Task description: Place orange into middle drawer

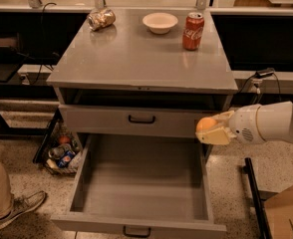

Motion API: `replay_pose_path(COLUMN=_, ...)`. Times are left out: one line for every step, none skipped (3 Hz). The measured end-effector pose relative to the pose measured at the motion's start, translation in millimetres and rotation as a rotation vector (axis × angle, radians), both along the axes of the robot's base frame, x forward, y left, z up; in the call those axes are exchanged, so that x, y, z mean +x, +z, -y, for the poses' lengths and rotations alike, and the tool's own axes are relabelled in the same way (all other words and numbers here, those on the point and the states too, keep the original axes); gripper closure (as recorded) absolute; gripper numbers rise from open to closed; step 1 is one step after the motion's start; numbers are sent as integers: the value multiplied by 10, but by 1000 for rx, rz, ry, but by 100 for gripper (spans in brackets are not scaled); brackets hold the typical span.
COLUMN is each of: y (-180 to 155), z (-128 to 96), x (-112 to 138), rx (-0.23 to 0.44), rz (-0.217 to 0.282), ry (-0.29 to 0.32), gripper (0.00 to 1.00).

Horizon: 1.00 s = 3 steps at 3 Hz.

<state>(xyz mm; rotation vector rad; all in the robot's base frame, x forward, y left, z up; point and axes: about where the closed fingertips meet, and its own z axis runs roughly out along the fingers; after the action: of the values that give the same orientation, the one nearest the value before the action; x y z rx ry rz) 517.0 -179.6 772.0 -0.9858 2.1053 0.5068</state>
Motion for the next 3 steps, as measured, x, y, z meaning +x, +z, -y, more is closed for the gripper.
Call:
replay_pose_path(y=-103, z=-21, x=-47, rx=7, rz=-20, ry=-19, gripper=100)
replay_pose_path(y=-635, z=-126, x=-119, rx=1, rz=-101, ry=-76, gripper=100)
replay_pose_path(y=-1394, z=-285, x=-189, rx=12, rz=-186, ry=-153, gripper=100)
